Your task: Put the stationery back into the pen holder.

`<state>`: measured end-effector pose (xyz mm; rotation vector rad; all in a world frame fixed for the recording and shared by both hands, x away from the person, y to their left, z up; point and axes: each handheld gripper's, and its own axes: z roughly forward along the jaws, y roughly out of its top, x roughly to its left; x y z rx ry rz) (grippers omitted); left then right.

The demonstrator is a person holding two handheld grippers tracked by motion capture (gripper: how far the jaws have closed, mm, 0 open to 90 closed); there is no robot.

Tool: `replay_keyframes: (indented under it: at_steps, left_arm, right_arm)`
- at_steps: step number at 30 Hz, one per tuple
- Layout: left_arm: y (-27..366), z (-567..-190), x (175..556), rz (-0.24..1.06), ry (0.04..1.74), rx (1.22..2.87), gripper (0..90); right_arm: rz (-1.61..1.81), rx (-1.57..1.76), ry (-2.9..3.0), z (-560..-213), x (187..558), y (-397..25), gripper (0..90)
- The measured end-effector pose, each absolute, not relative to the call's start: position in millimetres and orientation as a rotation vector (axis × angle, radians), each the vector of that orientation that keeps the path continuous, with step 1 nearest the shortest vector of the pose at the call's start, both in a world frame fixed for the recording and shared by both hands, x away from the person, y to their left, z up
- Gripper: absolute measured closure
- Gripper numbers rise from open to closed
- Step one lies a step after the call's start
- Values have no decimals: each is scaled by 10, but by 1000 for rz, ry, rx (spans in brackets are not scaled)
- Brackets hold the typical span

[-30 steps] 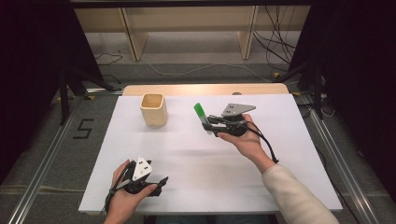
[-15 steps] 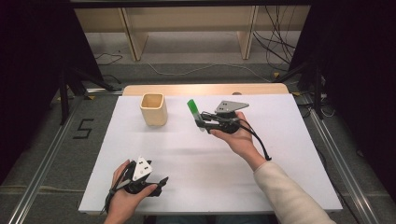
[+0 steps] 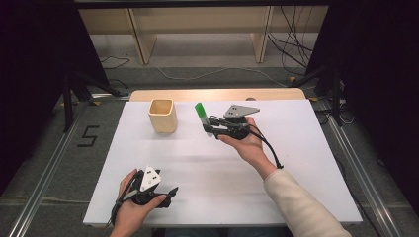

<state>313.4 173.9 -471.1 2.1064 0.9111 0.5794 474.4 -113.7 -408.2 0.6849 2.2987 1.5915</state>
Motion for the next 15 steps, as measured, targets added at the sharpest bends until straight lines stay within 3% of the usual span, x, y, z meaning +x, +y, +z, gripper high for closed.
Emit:
replay_keyframes:
  at_steps: [15]
  left_arm:
    - [1738, -4710, 3136, 580, 910, 2106, 164]
  right_arm:
    - [1648, 706, 2239, -4086, 4808, -1013, 662]
